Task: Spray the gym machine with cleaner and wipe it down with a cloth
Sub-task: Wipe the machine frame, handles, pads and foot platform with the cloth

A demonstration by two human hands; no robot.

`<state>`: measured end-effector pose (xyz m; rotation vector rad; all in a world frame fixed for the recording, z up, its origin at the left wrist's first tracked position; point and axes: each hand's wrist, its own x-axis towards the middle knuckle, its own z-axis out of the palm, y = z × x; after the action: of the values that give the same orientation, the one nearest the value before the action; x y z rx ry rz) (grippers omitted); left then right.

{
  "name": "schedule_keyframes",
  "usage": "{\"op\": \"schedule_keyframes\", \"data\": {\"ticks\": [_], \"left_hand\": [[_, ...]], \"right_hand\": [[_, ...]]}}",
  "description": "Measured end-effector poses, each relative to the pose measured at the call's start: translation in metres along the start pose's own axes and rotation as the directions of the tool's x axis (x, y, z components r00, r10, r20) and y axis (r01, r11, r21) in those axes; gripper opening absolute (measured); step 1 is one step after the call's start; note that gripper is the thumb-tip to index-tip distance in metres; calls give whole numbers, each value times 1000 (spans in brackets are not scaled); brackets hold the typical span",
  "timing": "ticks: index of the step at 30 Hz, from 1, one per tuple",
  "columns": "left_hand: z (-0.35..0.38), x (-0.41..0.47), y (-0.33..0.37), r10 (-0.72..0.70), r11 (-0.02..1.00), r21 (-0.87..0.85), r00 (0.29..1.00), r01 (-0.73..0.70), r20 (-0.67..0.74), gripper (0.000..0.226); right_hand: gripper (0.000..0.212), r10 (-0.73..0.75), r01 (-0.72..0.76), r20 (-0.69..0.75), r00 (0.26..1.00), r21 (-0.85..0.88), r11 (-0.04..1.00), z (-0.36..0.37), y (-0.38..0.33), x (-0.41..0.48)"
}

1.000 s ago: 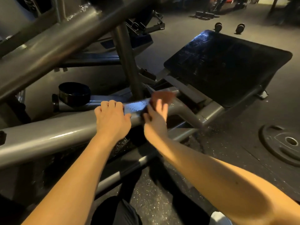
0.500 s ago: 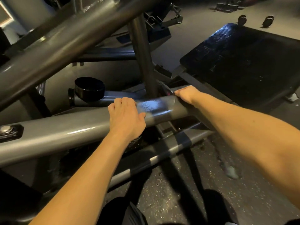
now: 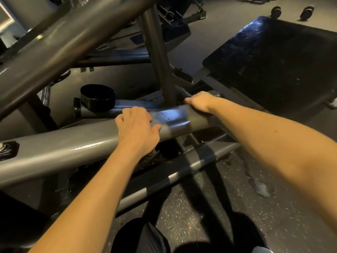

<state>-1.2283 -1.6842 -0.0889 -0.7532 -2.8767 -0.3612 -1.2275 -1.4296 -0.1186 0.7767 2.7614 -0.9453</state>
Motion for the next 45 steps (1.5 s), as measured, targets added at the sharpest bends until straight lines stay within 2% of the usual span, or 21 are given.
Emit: {"op": "schedule_keyframes", "data": {"ticks": [2,4,6,7,9,11,13,15,17,18,20,22,24,27,30,34,37,39,41,43,45], "left_hand": [[0,0,0,9,1000,11,1000,-9,3,32],[0,0,0,12,1000,11,1000,-12,3,31],[-1,0,1,16,1000,17,1000,-16,-7,31],[-1,0,1,16,1000,21,1000,-16,-13,30],[0,-1,1,19,999,27,1000,-19,-18,30],[0,-1,1,24,999,43,999,-23,-26,30],[1,-1,1,32,998,52,999,-30,-41,29],[1,-1,1,31,999,36,998,-29,-52,27],[2,-1,1,25,999,21,998,-24,-49,27],[3,-1,1,24,1000,18,999,-24,-46,28],[5,-2,0,35,999,25,998,-34,-50,29],[7,-3,-2,58,998,38,995,-55,-77,29],[10,-4,-3,74,996,54,993,-70,-93,29],[10,-4,-3,63,996,75,994,-57,-90,27],[14,-9,0,95,992,103,983,-79,-156,22],[29,-28,30,249,968,39,936,-247,-248,23],[59,-45,74,379,915,-83,912,-395,-159,25],[88,-54,97,331,919,-219,943,-329,-26,36],[115,-59,115,298,872,-444,942,-204,153,60],[129,-60,129,278,712,-700,892,56,355,74],[138,-55,141,270,543,-796,843,266,465,67]], "right_hand": [[57,152,-138,-76,986,162,977,-7,32,0],[59,321,-263,-122,939,347,901,-2,58,-5],[61,392,-271,-158,906,493,827,9,71,-14],[59,377,-233,-200,904,509,829,16,74,-19],[49,249,-90,-299,921,460,883,28,70,-33],[43,38,93,-395,918,308,947,45,58,-57],[37,-243,332,-510,825,89,939,67,35,-84],[42,-446,511,-551,705,-42,859,88,22,-99],[64,-494,538,-475,729,-50,842,96,23,-105],[71,-526,556,-465,712,-85,827,96,29,-104],[70,-558,572,-497,665,-142,808,94,46,-100],[69,-492,515,-533,689,-118,849,91,68,-93],[79,-357,419,-557,750,-18,908,87,87,-87],[87,-57,170,-466,883,204,964,73,109,-87],[75,180,0,-344,922,464,886,59,134,-96],[55,219,-28,-187,958,696,717,49,159,-116],[40,191,-87,-31,981,810,579,41,166,-133],[28,138,-146,78,987,791,594,35,173,-140],[22,42,-156,167,985,758,634,26,175,-144],[23,-79,-122,234,969,731,671,13,177,-143],[22,-168,-65,265,950,691,720,1,181,-137]]}}
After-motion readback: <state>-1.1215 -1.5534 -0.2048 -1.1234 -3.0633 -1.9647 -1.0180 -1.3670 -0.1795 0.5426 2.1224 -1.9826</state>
